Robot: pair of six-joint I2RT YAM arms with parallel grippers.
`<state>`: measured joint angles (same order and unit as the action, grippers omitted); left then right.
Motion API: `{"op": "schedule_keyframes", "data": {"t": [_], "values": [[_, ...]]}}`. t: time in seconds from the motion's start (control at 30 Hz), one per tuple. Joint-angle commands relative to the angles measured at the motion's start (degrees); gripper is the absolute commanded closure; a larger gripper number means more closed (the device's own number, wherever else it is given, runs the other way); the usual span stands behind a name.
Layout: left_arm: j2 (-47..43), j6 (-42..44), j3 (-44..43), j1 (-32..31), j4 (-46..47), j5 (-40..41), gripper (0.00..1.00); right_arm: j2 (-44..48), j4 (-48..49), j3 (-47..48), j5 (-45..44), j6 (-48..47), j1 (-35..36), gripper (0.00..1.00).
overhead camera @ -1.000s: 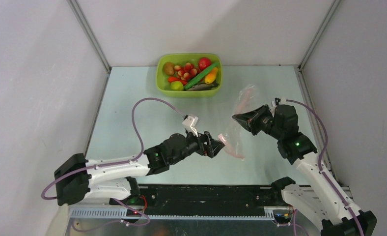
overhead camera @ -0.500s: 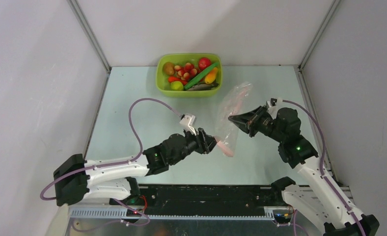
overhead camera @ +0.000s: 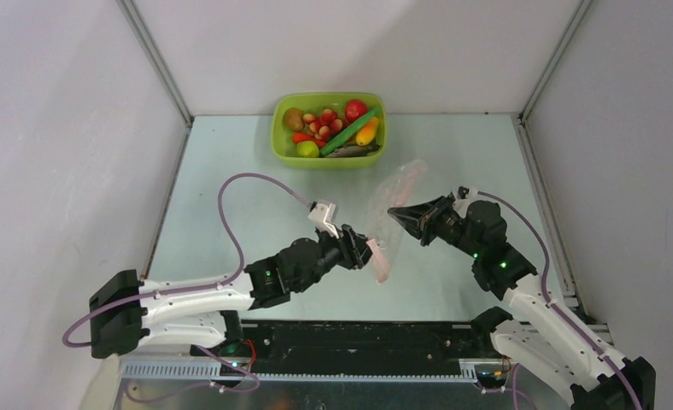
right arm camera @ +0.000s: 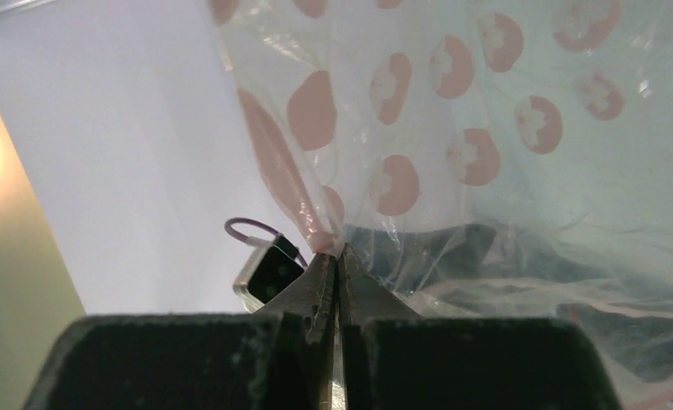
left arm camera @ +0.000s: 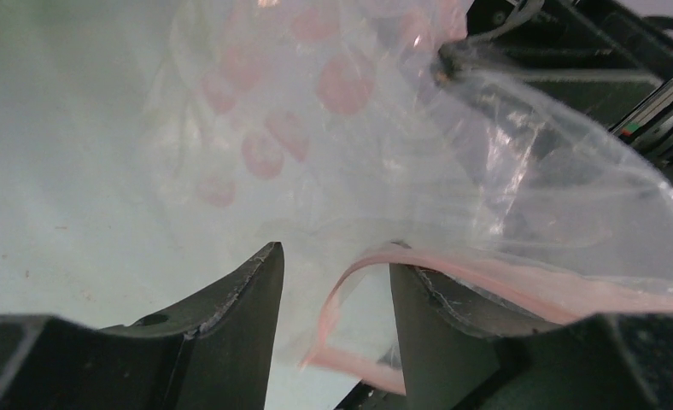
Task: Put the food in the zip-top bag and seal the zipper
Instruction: Open the zipper of the food storage bag.
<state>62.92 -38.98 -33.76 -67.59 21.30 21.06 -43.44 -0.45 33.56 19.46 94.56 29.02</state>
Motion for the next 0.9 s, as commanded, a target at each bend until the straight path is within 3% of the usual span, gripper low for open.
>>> {"op": "schedule_keyframes", "data": {"t": [0.0, 0.17, 0.53, 0.7, 0.77, 0.8, 0.83, 0.87], "values": [[-1.62, 3.39, -3.11, -3.04, -2.83, 9.75, 0.45, 1.28, 4.53, -0.08, -4.27, 5.03, 1.20, 0.95], [-1.84, 6.01, -5.31, -5.62, -9.56, 18.53, 0.42, 2.09, 3.78, -0.25, -4.85, 6.70, 1.54, 0.95], [0.34, 9.18, -5.94, -9.00, -2.11, 12.92, 0.39, 2.24, 3.79, -1.48, -9.49, 12.11, 2.91, 0.96], [2.29, 10.66, -7.35, -9.40, -1.53, 15.54, 0.44, 1.61, 5.16, -1.48, -8.37, 13.26, 3.80, 0.96], [2.53, 10.61, -7.31, -9.44, -1.23, 16.57, 0.51, 1.73, 5.50, -1.73, -7.72, 13.68, 4.06, 0.96], [2.50, 10.55, -7.21, -9.42, -0.79, 16.83, 0.66, 1.80, 5.57, -1.83, -7.57, 13.79, 4.10, 0.96], [2.33, 10.53, -7.03, -9.38, -0.59, 16.87, 0.74, 1.94, 5.44, -1.94, -7.39, 13.80, 4.11, 0.96], [2.11, 10.23, -6.91, -9.39, -0.48, 16.90, 0.92, 2.04, 5.23, -1.97, -7.41, 13.67, 4.07, 0.96]]}}
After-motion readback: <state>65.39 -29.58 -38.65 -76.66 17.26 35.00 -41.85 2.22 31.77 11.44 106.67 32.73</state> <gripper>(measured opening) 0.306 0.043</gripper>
